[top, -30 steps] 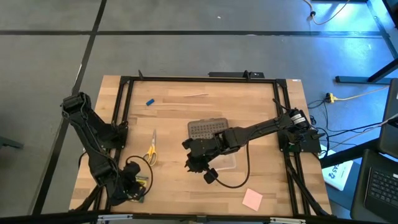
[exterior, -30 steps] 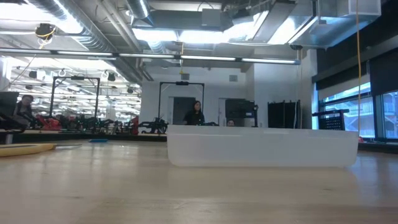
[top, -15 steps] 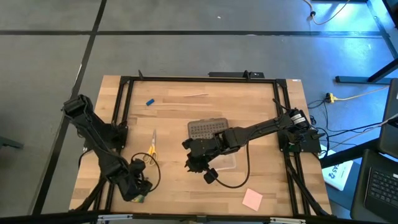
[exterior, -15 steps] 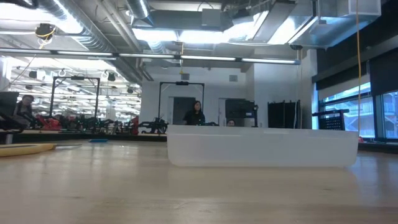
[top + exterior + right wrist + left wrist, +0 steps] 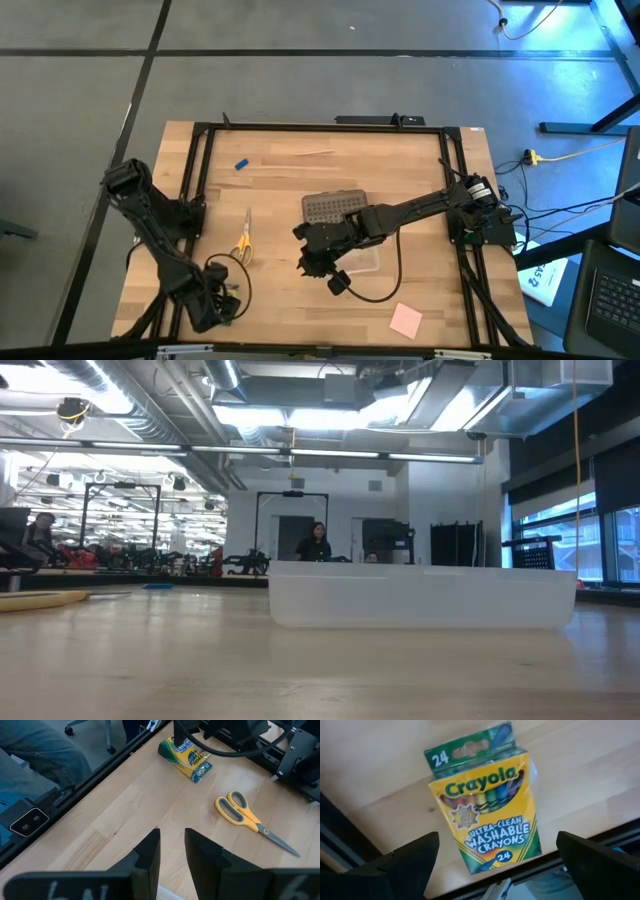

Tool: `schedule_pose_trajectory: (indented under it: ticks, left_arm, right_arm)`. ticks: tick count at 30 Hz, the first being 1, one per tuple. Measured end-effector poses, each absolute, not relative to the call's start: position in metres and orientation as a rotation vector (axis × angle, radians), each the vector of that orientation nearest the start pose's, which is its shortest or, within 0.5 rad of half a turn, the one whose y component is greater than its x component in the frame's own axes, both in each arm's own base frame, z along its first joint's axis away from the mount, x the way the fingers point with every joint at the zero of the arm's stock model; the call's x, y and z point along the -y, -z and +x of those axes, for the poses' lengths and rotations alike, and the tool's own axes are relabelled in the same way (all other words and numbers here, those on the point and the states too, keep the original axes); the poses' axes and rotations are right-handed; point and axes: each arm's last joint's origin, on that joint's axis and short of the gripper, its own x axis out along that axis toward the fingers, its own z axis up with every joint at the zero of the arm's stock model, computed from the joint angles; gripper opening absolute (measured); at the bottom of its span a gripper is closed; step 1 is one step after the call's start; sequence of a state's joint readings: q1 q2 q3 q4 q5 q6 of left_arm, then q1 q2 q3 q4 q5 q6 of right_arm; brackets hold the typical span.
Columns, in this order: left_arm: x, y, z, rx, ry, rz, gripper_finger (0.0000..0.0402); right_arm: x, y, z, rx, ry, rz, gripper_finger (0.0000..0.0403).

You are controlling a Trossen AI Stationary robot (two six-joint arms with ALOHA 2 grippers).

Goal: Pack school essentials
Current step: Put the yellow box of crayons into the transparent supply box

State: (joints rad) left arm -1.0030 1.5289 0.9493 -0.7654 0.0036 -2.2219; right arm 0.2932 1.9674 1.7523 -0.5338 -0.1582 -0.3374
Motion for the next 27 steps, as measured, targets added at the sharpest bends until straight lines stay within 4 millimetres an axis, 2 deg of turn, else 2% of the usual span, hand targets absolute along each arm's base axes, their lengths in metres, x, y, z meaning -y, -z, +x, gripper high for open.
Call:
schedule_pose_trajectory:
  ticks: [16,27]
  left_arm:
    - [0.242,-0.161,0.150,-1.356,-0.787,-1.103,0.0399]
    - [0.242,-0.151,0.151,-1.349,-0.818,-1.039,0.0399]
  right_arm:
    - [-0.133,-0.288,0.424,-0.673,-0.554,-0.367,0.0092]
    - [-0.133,-0.288,0.425,-0.673,-0.553,-0.367,0.0092]
